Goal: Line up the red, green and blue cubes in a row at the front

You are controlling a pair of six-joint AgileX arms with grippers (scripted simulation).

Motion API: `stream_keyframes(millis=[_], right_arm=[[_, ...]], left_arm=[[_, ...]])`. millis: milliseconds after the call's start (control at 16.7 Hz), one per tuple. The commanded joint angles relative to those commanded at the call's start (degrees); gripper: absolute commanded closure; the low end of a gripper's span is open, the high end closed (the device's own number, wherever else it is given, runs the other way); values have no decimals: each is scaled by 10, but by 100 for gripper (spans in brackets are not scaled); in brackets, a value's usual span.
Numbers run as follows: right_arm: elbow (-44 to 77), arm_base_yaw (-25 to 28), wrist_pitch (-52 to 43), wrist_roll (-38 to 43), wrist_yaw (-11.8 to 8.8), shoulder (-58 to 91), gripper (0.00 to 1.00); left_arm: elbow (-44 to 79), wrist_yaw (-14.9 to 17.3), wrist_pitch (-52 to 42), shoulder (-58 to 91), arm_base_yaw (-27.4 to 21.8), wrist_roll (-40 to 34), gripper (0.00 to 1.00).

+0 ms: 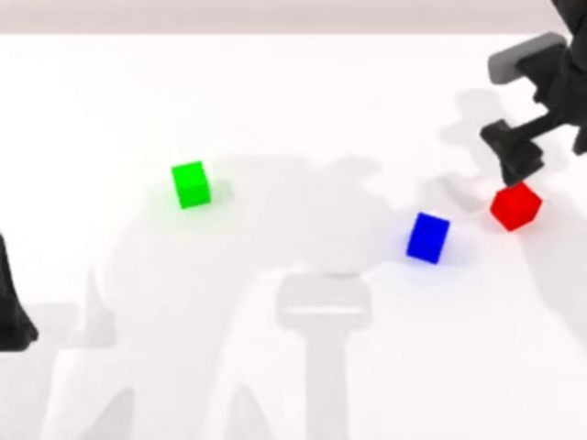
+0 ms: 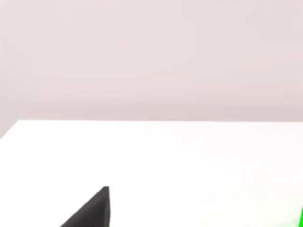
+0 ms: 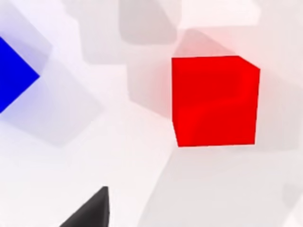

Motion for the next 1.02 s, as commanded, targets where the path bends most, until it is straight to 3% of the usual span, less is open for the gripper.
stream_keyframes(millis=[240, 600, 1020], right_arm=[[69, 6, -38, -10, -1, 69, 0], [70, 3, -37, -11, -1, 73, 0], [-25, 6, 105, -10, 0, 114, 0]], left_arm=[[0, 0, 0, 0, 0, 0, 0], [0, 0, 0, 0, 0, 0, 0], [0, 0, 0, 0, 0, 0, 0]])
